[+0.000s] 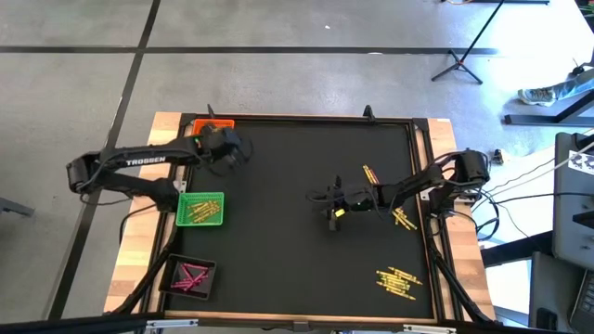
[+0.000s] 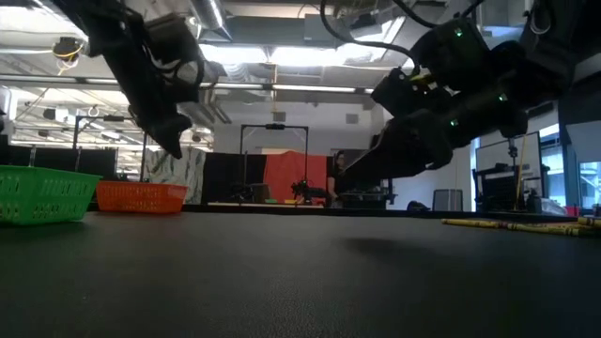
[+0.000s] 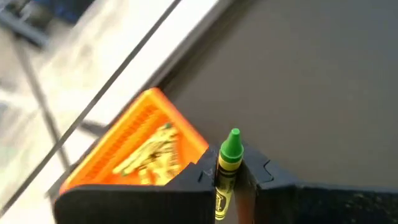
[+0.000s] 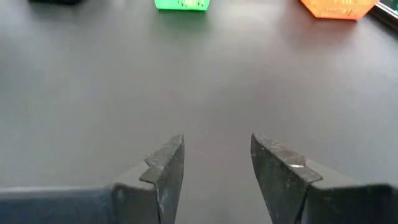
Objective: Sort crayons
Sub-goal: Put the green crayon into the orange bin
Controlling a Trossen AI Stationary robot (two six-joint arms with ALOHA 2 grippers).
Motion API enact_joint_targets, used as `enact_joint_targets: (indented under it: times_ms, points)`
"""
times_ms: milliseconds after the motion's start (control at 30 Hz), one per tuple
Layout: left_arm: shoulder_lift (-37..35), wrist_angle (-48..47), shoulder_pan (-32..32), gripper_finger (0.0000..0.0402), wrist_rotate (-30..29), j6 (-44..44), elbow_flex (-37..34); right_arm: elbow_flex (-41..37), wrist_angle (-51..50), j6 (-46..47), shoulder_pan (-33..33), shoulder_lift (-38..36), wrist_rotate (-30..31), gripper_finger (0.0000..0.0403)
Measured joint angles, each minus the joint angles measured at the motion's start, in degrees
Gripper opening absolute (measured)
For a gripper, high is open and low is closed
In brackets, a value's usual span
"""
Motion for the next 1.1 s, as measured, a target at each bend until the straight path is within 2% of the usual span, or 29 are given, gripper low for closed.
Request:
enact_joint_targets:
  times_ms: [267, 433, 533, 667, 967, 1100]
  points:
    - [0.0, 1.6, 12.1, 0.0009, -1.0, 2.2, 0.0, 0.0, 0.4, -0.2, 0.0, 0.7, 0.0, 0.0182]
    - [0.0, 7.7, 17.4, 0.0009, -0.3, 5.8, -1.8, 0.0, 0.7, -0.2, 0.0, 1.2, 0.0, 0.0182]
    - [0.1, 7.7, 19.9, 0.0009, -0.3, 6.1, -2.1, 0.0, 0.8, -0.2, 0.0, 1.2, 0.0, 0.0182]
    - [0.1, 7.4, 21.2, 0.0020, 1.9, 6.1, -2.1, 0.0, 1.0, -0.2, 0.0, 1.2, 0.0, 0.0182]
    - [0.1, 7.0, 21.4, 0.0095, 3.3, 5.6, -2.1, 0.0, 1.2, -0.2, 0.0, 1.2, -0.1, 0.0182]
    - [0.1, 7.8, 19.7, 0.0100, 8.2, 5.6, -2.2, 0.0, 1.2, -0.2, 0.0, 1.2, -0.1, 0.0182]
